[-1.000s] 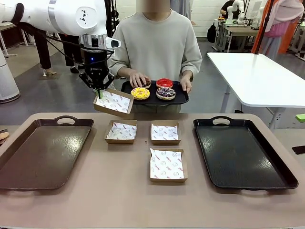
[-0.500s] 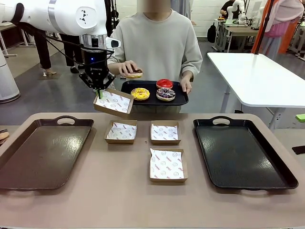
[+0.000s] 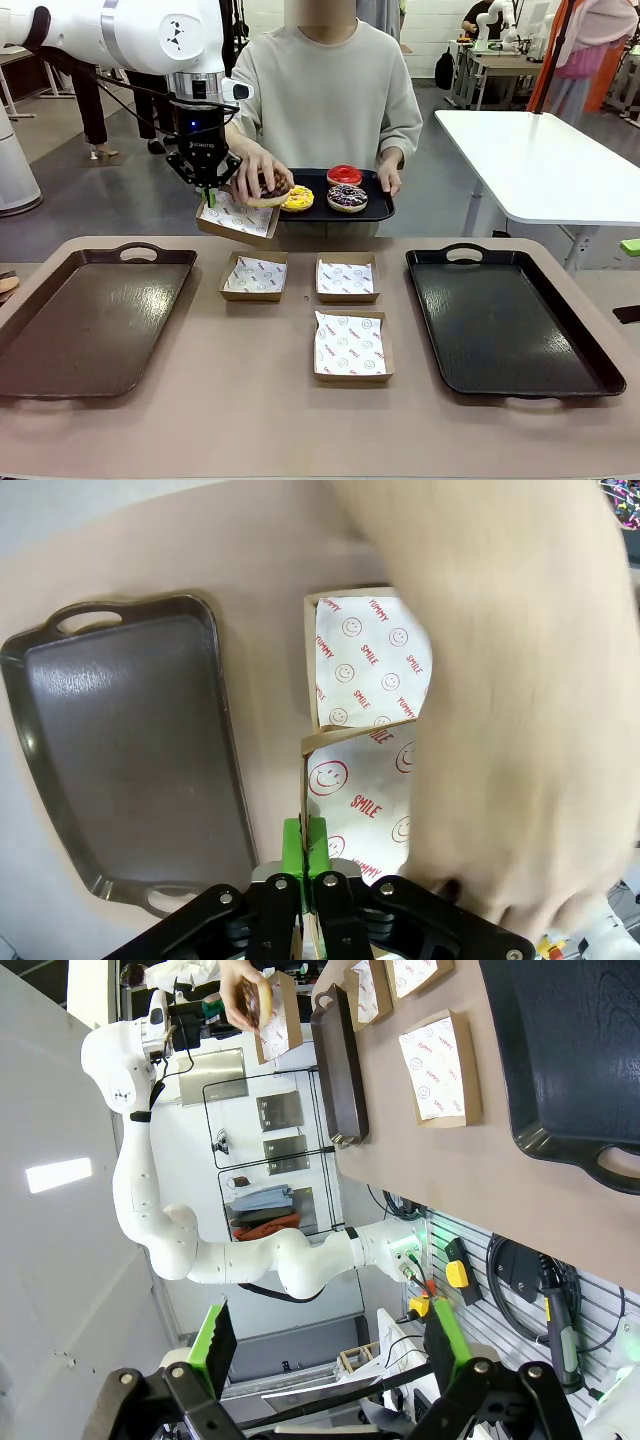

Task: Individually package the donuts and arrange them on the tray.
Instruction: Place the picked Paper togo box on the Handle tray while simultaneously picking up another Paper togo box from the table with the other hand.

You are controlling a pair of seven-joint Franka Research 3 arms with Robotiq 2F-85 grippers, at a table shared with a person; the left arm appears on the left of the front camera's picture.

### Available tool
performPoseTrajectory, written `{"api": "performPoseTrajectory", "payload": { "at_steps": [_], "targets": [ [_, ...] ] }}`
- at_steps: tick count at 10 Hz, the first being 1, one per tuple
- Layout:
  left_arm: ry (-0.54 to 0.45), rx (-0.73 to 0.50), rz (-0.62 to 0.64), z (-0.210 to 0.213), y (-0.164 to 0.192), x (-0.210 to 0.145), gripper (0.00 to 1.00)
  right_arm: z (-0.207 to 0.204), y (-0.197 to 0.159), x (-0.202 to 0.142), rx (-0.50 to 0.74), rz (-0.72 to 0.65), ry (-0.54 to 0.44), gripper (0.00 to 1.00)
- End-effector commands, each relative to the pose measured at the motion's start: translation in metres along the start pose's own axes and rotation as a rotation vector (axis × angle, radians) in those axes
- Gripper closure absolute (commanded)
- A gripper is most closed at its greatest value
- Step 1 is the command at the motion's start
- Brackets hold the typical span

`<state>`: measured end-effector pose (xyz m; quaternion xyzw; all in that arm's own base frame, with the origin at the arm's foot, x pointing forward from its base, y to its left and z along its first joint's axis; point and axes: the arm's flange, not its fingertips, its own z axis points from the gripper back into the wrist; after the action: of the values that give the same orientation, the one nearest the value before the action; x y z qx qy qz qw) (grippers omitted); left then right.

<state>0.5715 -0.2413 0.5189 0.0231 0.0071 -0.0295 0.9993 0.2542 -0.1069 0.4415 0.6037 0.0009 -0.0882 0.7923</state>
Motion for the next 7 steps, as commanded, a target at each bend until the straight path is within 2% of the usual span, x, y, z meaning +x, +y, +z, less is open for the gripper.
{"api": "performPoseTrajectory", "payload": {
  "at_steps": [1,7],
  "targets": [
    [-0.009,-0.002,0.002,-0.0013,0.0034,-0.0075,1.0,-0.0001,-0.0005,0.0002,0.001,-0.004,0.001,0.0],
    [-0.009,-0.002,0.002,-0.0013,0.0034,-0.0075,1.0,-0.0001,-0.0005,0.0002,0.001,-0.004,0.001,0.0]
  ]
}}
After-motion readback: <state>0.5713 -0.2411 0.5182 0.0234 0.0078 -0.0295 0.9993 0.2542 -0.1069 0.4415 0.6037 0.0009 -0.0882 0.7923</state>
